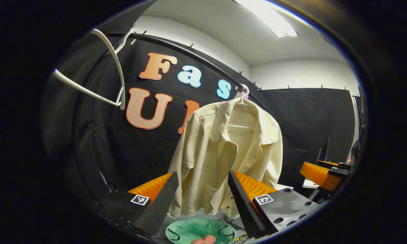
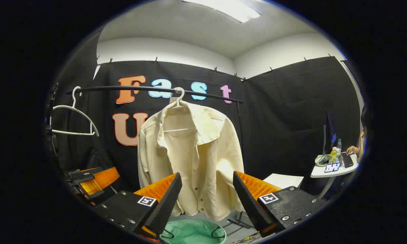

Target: Grasp the clothes on the hanger with both hands and then place them into the laundry hamper below.

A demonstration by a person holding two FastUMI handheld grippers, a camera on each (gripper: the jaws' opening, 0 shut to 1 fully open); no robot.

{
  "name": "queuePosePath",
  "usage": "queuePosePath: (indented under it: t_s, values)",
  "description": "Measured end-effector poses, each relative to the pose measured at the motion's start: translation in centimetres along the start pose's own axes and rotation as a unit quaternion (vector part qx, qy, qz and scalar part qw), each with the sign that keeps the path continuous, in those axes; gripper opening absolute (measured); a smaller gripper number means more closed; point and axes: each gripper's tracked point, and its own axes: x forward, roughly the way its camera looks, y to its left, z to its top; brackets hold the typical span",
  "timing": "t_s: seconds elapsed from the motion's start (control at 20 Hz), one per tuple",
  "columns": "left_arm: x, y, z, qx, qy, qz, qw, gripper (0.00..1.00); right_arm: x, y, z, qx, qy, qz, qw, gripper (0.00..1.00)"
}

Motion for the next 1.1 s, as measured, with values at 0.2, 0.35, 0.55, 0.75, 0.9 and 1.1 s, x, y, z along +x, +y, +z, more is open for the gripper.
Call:
queuePosePath:
  t_s: [0.2,0.35,0.55,0.75,0.9,1.1]
  values:
    - [0.7,0.4,-0.2,-0.002,0.005,0.004,1.0,0.97,0.3,-0.6,-0.1,0.006,-0.001,-0.01,1.0,0.94]
    - [1.2,0.4,-0.1,-0.004,0.005,0.004,1.0,0.96,0.8,-0.6,-0.3,0.008,0.001,-0.012,1.0,0.94]
    - [1.4,0.4,-0.5,-0.005,0.01,0.007,1.0,0.96,1.1,-0.4,-0.2,0.006,0.003,-0.011,1.0,0.94]
    - [1.1,0.0,-0.7,-0.008,0.015,-0.005,1.0,0.97,0.7,-0.8,0.8,-0.002,-0.007,-0.025,1.0,0.94]
    - [0.8,0.0,-0.4,-0.012,0.01,-0.009,1.0,0.97,0.2,-0.3,1.3,-0.005,-0.012,-0.026,1.0,0.94]
    - [0.6,0.4,-0.6,-0.005,0.008,-0.008,1.0,0.96,-0.6,-0.2,0.9,-0.008,-0.008,-0.031,0.999,0.94]
